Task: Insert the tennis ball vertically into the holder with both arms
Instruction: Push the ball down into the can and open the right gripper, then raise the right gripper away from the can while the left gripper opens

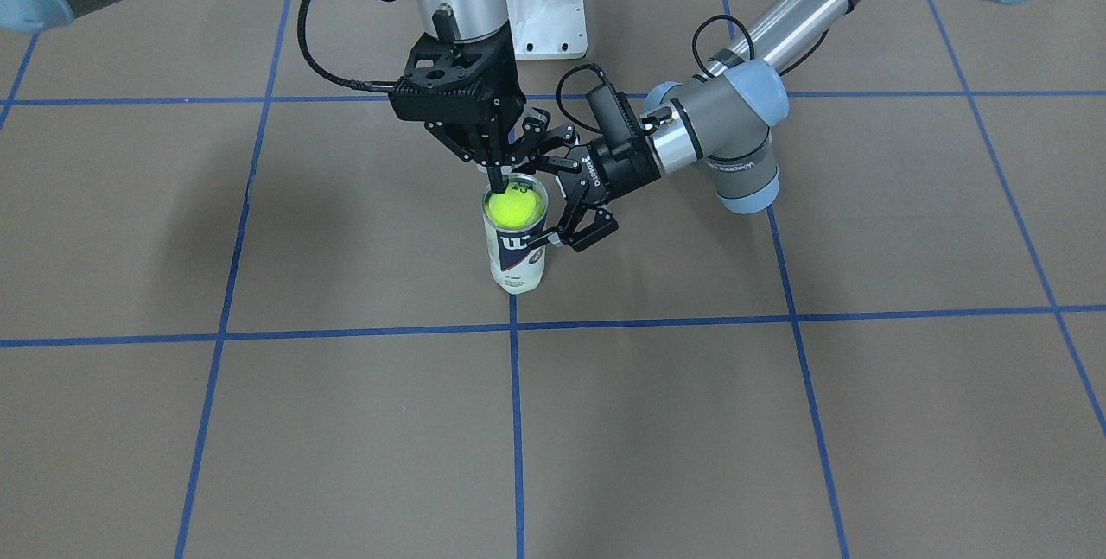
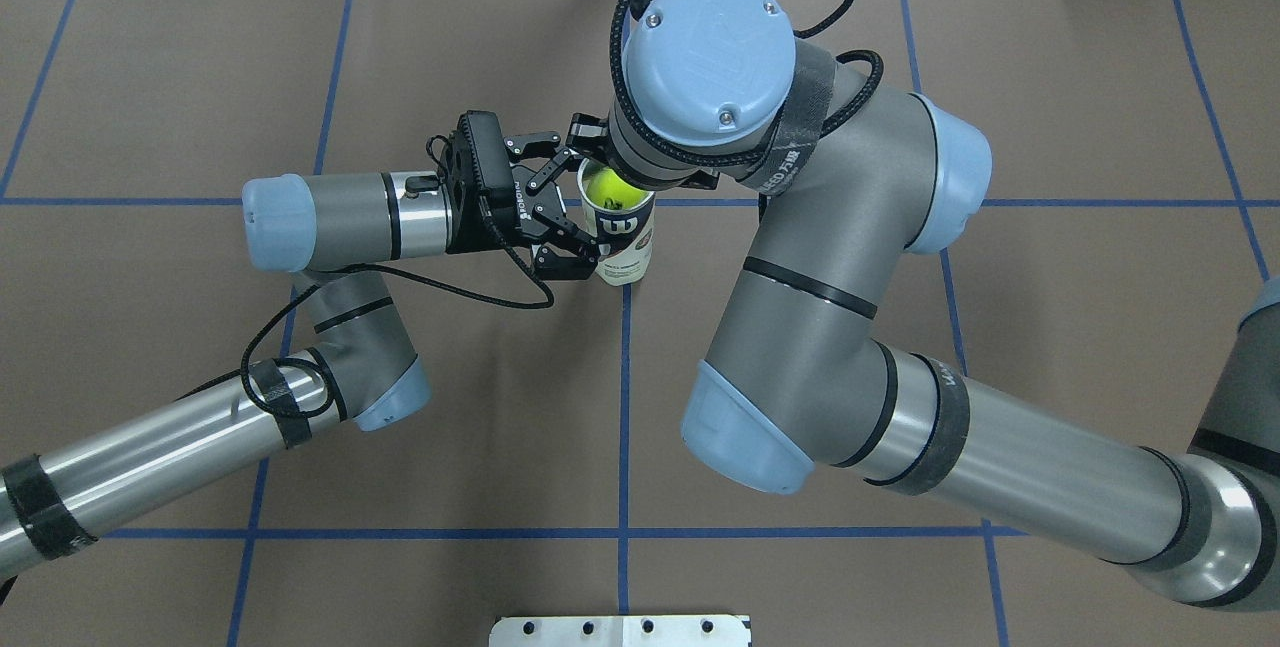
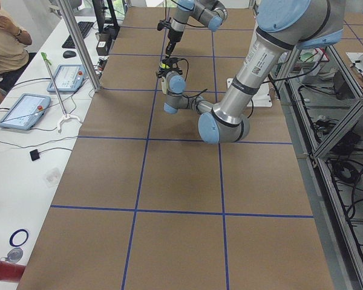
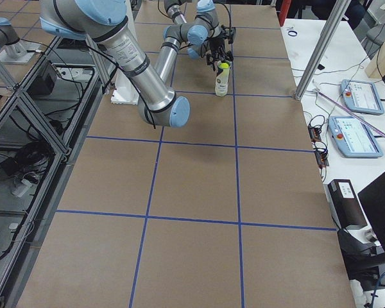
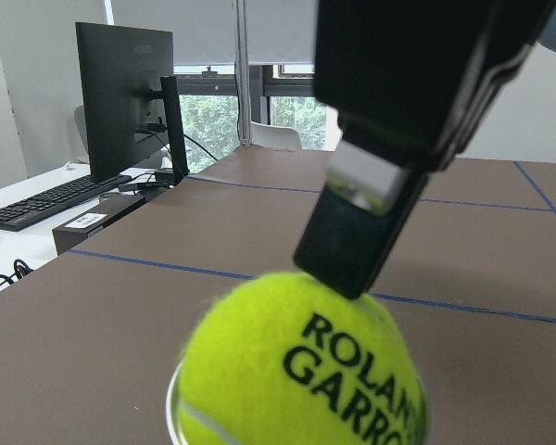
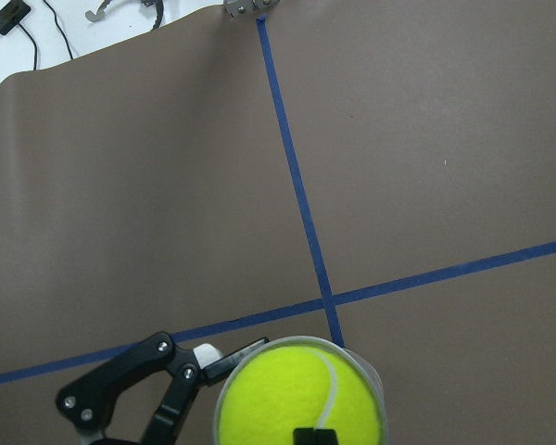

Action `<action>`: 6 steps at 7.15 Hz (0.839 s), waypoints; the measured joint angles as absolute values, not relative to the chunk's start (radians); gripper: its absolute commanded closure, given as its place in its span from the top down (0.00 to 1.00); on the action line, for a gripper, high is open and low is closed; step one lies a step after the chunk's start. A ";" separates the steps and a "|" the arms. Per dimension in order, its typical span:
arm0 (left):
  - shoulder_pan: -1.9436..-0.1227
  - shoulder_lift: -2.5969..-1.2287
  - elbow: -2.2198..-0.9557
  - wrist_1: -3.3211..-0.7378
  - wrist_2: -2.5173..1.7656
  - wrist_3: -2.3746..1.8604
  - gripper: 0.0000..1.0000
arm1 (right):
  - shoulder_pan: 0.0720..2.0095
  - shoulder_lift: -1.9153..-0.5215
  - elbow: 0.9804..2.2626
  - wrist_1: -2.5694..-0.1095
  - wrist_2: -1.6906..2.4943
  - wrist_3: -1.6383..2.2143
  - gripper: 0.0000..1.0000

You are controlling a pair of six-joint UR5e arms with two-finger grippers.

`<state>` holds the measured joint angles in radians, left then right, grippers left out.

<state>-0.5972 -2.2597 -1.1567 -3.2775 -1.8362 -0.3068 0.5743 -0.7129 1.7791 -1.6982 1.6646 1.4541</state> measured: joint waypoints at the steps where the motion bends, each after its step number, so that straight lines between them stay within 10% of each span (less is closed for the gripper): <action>1: -0.596 -2.260 -1.157 -3.278 -1.836 -0.307 0.99 | 0.574 -0.713 1.778 -1.698 1.664 1.454 0.00; 2: -0.596 -2.260 -1.157 -3.279 -1.836 -0.307 0.99 | 0.574 -0.712 1.785 -1.698 1.665 1.452 0.00; 3: -0.596 -2.260 -1.157 -3.279 -1.836 -0.307 0.99 | 0.574 -0.710 1.809 -1.699 1.668 1.452 0.99; 6: -0.595 -2.260 -1.159 -3.293 -1.836 -0.309 0.99 | 0.647 -0.711 1.877 -1.704 1.723 1.432 1.00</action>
